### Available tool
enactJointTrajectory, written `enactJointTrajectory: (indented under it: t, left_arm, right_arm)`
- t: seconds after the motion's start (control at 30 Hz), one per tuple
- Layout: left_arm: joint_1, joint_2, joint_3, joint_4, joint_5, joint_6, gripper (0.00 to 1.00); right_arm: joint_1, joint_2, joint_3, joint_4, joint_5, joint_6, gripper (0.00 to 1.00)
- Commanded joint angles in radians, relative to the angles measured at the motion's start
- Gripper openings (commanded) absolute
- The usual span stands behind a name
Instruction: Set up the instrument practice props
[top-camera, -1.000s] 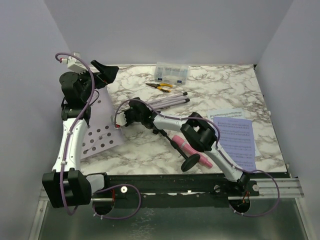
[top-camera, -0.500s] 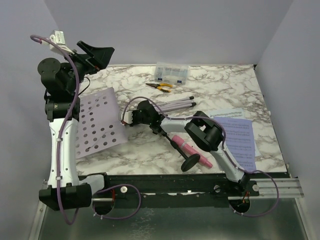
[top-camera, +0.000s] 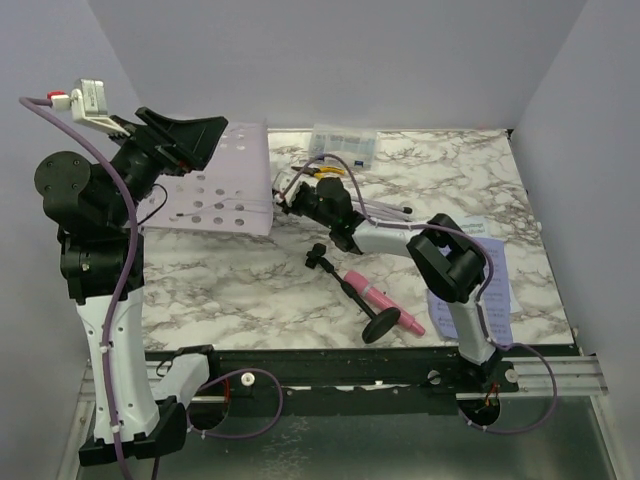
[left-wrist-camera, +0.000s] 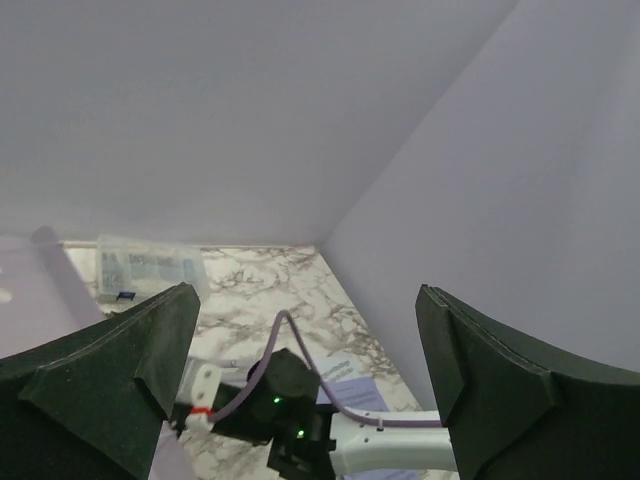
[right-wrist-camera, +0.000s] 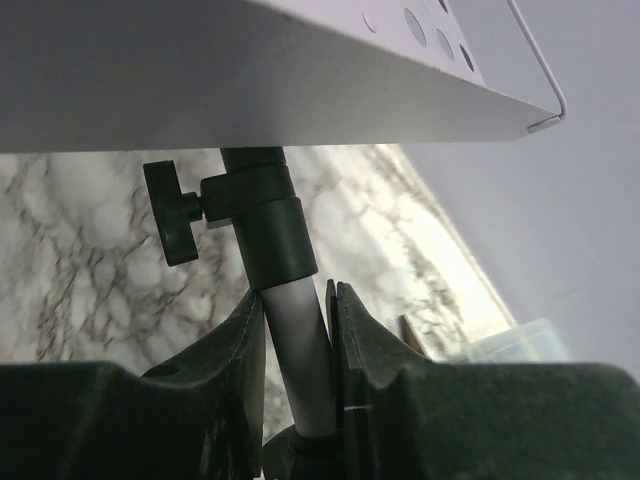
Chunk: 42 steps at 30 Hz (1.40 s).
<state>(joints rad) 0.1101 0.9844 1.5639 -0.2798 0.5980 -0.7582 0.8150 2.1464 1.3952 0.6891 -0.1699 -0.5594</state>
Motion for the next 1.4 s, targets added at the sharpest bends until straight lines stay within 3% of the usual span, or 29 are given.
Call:
enactJointTrajectory:
  t: [0.0, 0.17, 0.4, 0.57, 0.73, 0.9, 0.97, 1.03, 1.1, 1.2, 1.37]
  left_arm:
    - [0.004, -0.072, -0.027, -0.197, -0.119, 0.105, 0.99]
    - [0.004, -0.103, 0.07, -0.361, -0.286, 0.168, 0.99]
    - [0.003, -0.126, 0.253, -0.439, -0.381, 0.198, 0.99]
    - [0.003, -0.165, 0.116, -0.437, -0.403, 0.178, 0.99]
    - [0.002, -0.231, -0.088, -0.379, -0.366, 0.124, 0.99]
    - [0.003, -0.24, -0.349, -0.171, -0.165, 0.028, 0.99]
    - [0.002, -0.203, -0.458, 0.025, -0.019, -0.063, 0.99]
    - [0.001, -0.147, -0.604, 0.374, 0.09, -0.206, 0.99]
    - [-0.007, -0.06, -0.634, 0.547, 0.119, -0.277, 0.98]
    - [-0.134, 0.045, -0.581, 0.585, 0.023, -0.109, 0.94]
    - [-0.307, 0.206, -0.528, 0.692, 0.03, 0.018, 0.97]
  right_arm:
    - [-0.02, -0.148, 0.013, 0.393, -0.016, 0.201, 0.0]
    - [-0.06, -0.185, 0.032, 0.412, 0.04, 0.274, 0.0]
    - [-0.114, -0.241, 0.045, 0.45, 0.133, 0.376, 0.0]
    - [-0.128, -0.281, 0.092, 0.41, 0.254, 0.453, 0.0]
    - [-0.16, -0.351, 0.076, 0.438, 0.248, 0.588, 0.0]
    - [-0.167, -0.402, 0.072, 0.465, 0.262, 0.641, 0.0]
    - [-0.169, -0.418, 0.071, 0.475, 0.257, 0.659, 0.0]
    - [-0.169, -0.424, 0.071, 0.487, 0.234, 0.646, 0.0]
    - [-0.17, -0.42, 0.062, 0.515, 0.206, 0.634, 0.0]
    - [-0.169, -0.422, 0.038, 0.533, 0.178, 0.612, 0.0]
    - [-0.168, -0.445, -0.066, 0.672, 0.147, 0.578, 0.0]
